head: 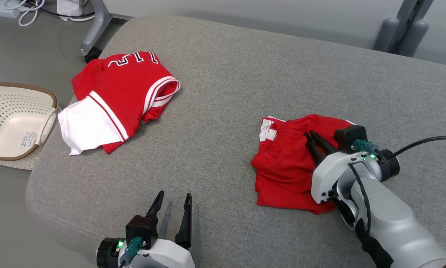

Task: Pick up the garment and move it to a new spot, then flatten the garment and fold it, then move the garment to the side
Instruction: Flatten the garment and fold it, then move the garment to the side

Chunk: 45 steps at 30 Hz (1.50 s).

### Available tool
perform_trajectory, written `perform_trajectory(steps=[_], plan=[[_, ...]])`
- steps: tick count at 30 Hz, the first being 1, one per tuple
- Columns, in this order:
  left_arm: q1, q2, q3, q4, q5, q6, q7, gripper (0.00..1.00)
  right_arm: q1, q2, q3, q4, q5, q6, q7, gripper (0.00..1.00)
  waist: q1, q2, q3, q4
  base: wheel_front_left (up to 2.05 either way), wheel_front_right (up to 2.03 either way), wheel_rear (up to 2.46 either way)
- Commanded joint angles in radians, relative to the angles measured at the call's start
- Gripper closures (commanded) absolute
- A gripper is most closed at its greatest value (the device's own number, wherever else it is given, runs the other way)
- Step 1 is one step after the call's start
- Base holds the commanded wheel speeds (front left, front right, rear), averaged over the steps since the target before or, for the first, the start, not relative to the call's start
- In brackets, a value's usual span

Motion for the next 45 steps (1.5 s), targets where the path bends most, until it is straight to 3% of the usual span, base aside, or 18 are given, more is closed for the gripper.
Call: perform_trajectory(steps=[1,7,16,24,32,45], plan=[[-0.016,0.004,-0.001,-0.001,-0.003,0.007,-0.002,0.0,0.006,-0.006,-0.002,0.023,-0.007,0.0,0.001,0.0,-0.0001,0.0,0.002,0.006,0.0,0.0,0.0],[-0.029,0.004,0.029,-0.01,0.016,0.012,-0.002,0.0,0.031,0.004,-0.03,0.021,0.021,0.0,-0.011,0.0,-0.0001,0.0,-0.022,-0.038,0.0,0.0,0.0],[-0.015,0.004,0.125,-0.032,0.081,-0.002,-0.002,0.0,0.271,-0.03,-0.329,-0.387,-0.058,0.0,-0.009,0.0,-0.0001,0.0,-0.098,-0.225,0.0,0.0,0.0],[0.031,0.004,0.224,-0.021,0.14,-0.014,-0.002,0.0,0.515,0.002,-0.533,-0.591,-0.15,0.0,-0.009,0.0,-0.0001,0.0,-0.158,-0.373,0.0,0.0,0.0],[0.117,0.004,0.289,-0.028,0.16,-0.03,-0.002,0.0,0.661,0.011,-0.502,-0.634,-0.142,0.0,-0.009,0.0,-0.0001,0.0,-0.201,-0.442,0.0,0.0,0.0],[0.139,0.004,0.284,-0.022,0.171,-0.03,-0.002,0.0,0.662,0.012,-0.441,-0.637,-0.113,0.0,-0.009,0.0,-0.0001,0.0,-0.185,-0.417,0.0,0.0,0.0]])
